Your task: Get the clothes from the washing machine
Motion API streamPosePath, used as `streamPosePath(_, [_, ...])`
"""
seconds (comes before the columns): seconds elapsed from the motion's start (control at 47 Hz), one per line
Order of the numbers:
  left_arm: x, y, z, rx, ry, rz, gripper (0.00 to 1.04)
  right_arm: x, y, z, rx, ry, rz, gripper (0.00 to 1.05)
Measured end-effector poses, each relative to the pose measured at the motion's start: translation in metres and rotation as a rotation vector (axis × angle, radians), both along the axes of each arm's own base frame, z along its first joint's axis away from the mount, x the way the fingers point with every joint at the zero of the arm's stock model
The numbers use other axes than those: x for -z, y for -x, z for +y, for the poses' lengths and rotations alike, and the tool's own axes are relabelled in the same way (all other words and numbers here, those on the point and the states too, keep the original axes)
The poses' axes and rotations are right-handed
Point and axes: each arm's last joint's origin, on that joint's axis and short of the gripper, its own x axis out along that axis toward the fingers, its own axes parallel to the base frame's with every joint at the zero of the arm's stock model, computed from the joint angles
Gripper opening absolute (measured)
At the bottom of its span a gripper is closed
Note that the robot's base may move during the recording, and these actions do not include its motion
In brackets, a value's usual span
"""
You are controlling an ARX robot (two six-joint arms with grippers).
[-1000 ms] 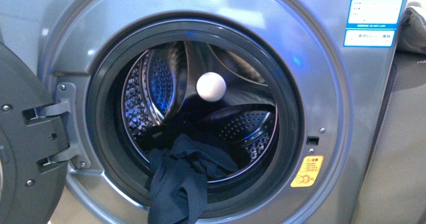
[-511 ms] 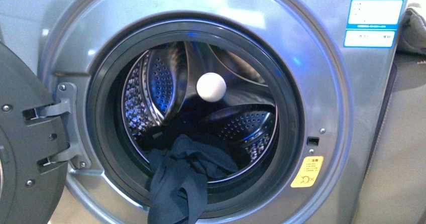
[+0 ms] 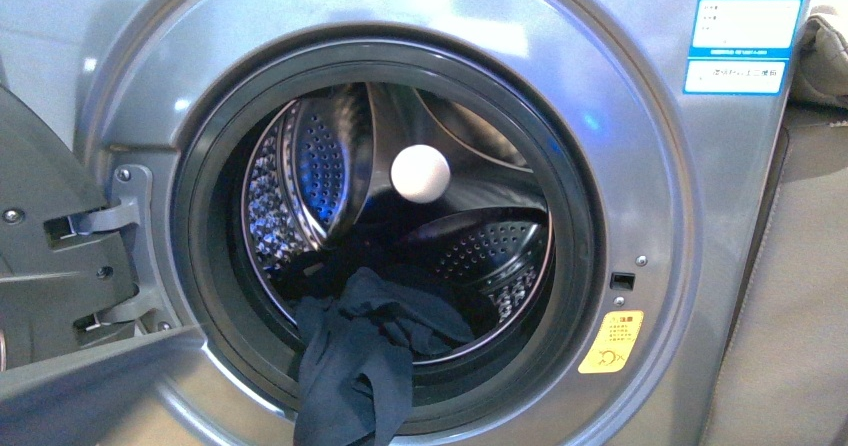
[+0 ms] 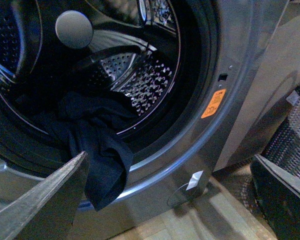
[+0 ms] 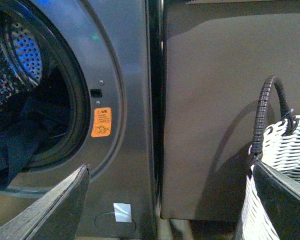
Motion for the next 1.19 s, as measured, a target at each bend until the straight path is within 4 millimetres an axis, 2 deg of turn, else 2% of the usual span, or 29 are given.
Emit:
streamPosePath(0.128, [0.002, -0.033, -0.012, 0.000, -0.038, 0.008, 0.98, 0.000, 0.000, 0.000, 0.000, 0.000, 0.000, 0.97])
streamPosePath(0.553, [0.014, -0.111, -0.036, -0.022, -0.111, 0.054, 0.98, 0.000, 0.000, 0.000, 0.000, 0.000, 0.000, 0.97])
streamPosePath(0.596, [0.019, -0.125, -0.042, -0.026, -0.120, 0.065, 0.98, 0.000, 0.000, 0.000, 0.000, 0.000, 0.000, 0.97])
streamPosePath(0.915, [0.050, -0.195, -0.057, -0.100, -0.195, 0.170, 0.98, 0.000, 0.000, 0.000, 0.000, 0.000, 0.000, 0.97])
streamPosePath(1.191, [0.062, -0.241, -0.062, -0.186, -0.216, 0.228, 0.98, 0.000, 0.000, 0.000, 0.000, 0.000, 0.000, 0.97])
